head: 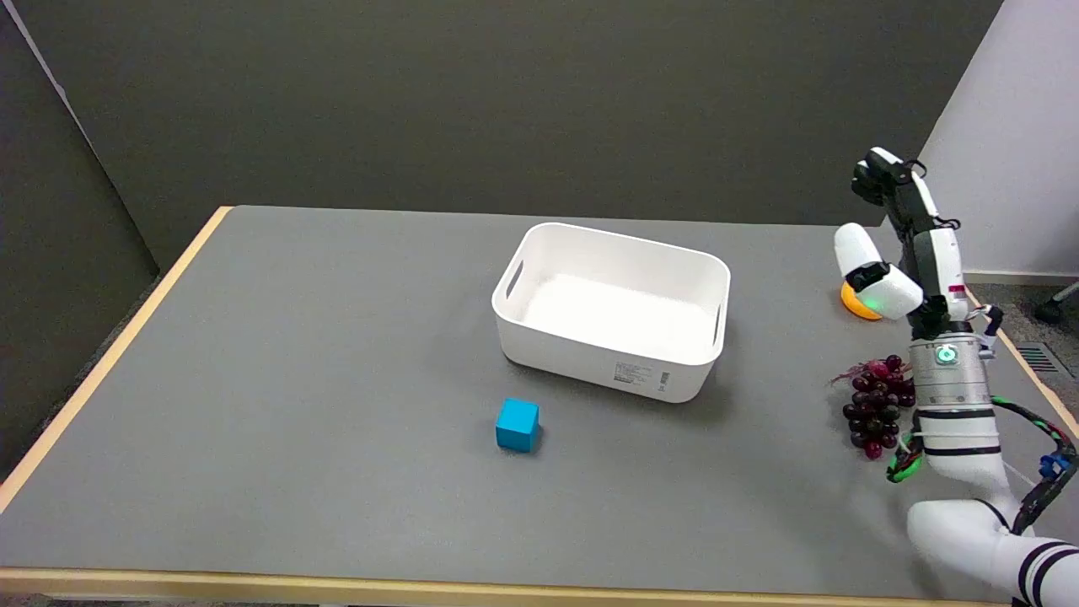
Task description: Pick up the grape.
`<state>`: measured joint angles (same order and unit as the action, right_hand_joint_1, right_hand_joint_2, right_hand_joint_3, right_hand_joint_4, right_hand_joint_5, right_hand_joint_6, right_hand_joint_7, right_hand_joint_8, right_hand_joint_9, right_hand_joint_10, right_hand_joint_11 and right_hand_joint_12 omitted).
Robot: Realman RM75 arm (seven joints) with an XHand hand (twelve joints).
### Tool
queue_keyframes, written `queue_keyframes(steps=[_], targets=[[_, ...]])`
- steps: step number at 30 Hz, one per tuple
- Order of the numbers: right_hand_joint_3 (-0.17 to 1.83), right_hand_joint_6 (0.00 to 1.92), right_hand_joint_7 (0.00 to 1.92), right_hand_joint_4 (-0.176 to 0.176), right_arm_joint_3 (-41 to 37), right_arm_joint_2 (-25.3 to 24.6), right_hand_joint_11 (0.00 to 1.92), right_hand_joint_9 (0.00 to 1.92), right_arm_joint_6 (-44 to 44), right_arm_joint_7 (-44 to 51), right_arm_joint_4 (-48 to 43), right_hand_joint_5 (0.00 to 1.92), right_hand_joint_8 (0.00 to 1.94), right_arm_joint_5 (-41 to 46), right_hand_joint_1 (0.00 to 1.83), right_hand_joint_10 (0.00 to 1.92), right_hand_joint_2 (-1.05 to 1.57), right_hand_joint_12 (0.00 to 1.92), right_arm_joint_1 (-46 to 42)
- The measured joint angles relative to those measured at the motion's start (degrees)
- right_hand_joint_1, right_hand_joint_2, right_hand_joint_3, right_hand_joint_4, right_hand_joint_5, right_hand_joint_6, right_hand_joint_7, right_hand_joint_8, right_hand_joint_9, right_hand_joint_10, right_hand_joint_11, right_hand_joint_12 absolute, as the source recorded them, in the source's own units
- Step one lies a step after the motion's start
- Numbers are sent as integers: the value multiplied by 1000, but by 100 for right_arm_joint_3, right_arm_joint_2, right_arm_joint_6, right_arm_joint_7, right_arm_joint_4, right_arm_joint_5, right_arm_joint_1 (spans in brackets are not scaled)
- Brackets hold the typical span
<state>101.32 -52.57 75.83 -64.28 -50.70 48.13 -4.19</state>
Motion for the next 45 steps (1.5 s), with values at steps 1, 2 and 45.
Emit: queue_keyframes(steps=[1, 2, 45], targets=[[993, 437, 298, -28, 6, -4, -1, 231, 35, -62, 33, 180, 449, -28, 581, 794, 687, 1051, -5], [993, 437, 298, -28, -12, 4, -1, 231, 34, -103, 91, 180, 449, -33, 581, 794, 687, 1050, 2], [810, 465, 367, -76, 531, -272, -1, 210, 882, 5499, -1348, 267, 474, 1522, 514, 883, 685, 707, -489]])
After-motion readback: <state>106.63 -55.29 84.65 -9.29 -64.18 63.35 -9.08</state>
